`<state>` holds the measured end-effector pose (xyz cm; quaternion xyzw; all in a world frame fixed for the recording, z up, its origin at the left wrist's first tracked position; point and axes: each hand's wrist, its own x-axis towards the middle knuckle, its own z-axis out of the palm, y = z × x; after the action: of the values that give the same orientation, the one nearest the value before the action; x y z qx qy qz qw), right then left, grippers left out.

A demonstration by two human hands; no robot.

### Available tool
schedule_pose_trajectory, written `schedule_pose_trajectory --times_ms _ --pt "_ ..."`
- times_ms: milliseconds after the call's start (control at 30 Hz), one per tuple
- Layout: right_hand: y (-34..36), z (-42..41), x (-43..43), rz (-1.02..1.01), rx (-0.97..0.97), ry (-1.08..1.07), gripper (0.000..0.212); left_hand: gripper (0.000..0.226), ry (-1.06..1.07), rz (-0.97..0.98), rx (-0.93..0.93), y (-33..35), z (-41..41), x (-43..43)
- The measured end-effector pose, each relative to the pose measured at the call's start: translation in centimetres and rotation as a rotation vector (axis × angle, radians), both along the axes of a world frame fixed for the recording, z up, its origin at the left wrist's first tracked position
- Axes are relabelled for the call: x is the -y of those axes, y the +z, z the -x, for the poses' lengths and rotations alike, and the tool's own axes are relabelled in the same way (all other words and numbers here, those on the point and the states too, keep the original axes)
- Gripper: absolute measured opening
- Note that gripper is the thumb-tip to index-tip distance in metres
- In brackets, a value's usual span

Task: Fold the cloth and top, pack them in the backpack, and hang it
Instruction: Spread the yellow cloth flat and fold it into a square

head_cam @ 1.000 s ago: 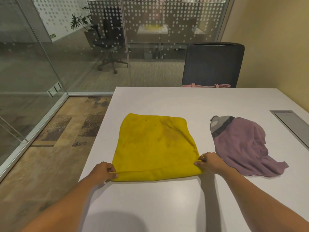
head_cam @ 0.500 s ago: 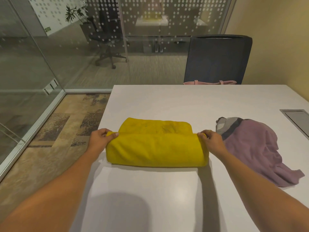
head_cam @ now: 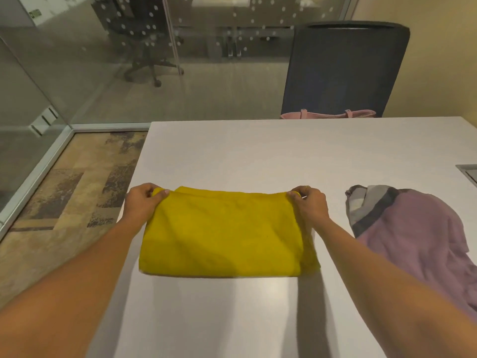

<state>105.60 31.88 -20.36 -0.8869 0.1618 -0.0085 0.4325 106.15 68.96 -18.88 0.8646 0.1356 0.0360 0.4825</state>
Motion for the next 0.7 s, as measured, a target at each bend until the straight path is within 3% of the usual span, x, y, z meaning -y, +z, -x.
schedule_pose_trajectory --times_ms 200,333,433,567,633,700 --pt "-2.6 -1.2 0.1 0.106 0.025 0.006 0.027 0.024 -0.041 -0.173 0.008 -1.8 -1.7 0.0" --pt "-3.8 -1.3 0.3 0.159 0.009 0.02 0.04 0.042 -0.291 -0.346 -0.049 -2.4 -2.6 1.2" --pt "-3.8 -1.4 0.2 0.182 -0.01 0.072 0.037 0.051 -0.505 -0.448 -0.163 -2.9 -3.2 1.9" --pt "-3.7 -0.6 1.0 0.212 -0.005 0.095 0.03 0.046 -0.553 -0.676 -0.168 -3.0 -2.9 3.1" --pt "-3.6 0.3 1.8 0.235 -0.007 0.114 0.03 0.042 -0.519 -0.668 -0.147 -3.0 -2.0 3.6" --pt "-3.4 1.5 2.7 0.247 -0.009 0.14 0.031 0.038 -0.535 -0.516 -0.145 -3.3 -0.7 3.6"
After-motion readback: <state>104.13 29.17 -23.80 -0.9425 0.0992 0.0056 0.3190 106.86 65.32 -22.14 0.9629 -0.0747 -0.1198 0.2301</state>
